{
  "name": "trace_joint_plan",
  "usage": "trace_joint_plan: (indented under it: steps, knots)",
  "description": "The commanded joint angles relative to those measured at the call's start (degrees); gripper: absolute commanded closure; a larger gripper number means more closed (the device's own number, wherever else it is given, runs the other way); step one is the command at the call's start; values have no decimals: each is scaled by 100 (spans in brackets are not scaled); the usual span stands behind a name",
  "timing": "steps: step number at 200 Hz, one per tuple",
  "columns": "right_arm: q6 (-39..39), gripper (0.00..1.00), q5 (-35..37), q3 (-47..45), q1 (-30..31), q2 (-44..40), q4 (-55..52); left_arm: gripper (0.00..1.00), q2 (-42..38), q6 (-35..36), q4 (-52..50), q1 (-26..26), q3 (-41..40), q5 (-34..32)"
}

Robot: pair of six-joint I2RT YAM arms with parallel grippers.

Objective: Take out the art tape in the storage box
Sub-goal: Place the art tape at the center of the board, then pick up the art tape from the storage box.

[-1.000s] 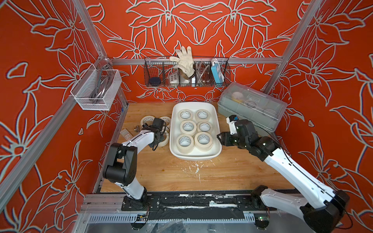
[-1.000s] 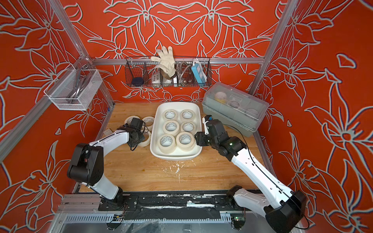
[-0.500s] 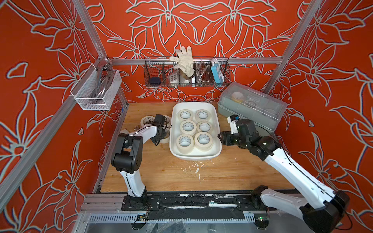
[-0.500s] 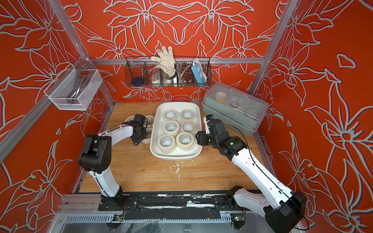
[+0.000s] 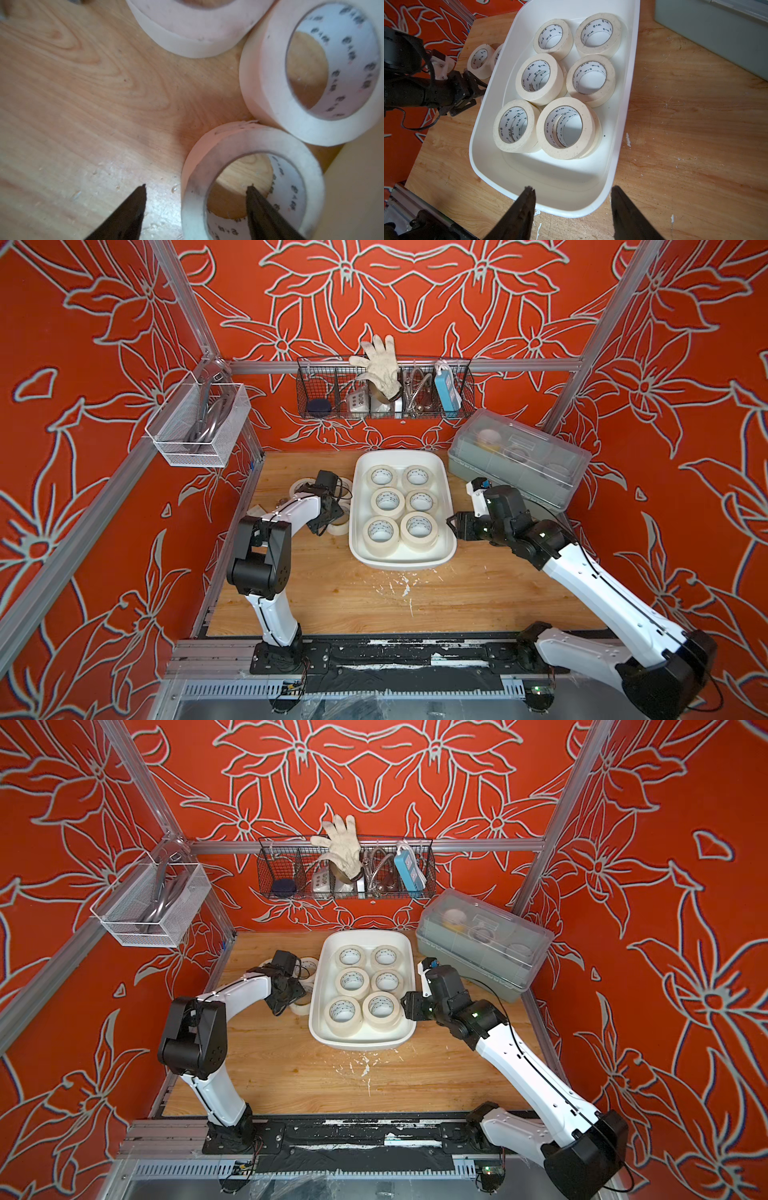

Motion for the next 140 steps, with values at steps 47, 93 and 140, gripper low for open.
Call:
trace_joint_plan:
  steps: [47, 93, 140]
  knots:
    - [-51, 35, -101, -147, -59, 83, 197, 3, -1425, 340, -484, -44, -18, 339]
    - [-218, 24, 48, -122, -77, 238, 270, 1, -2544, 754, -773, -34, -283, 96]
    - [-458, 15, -147, 335, -83, 868, 264, 1, -3343, 913, -1262, -16, -361, 168]
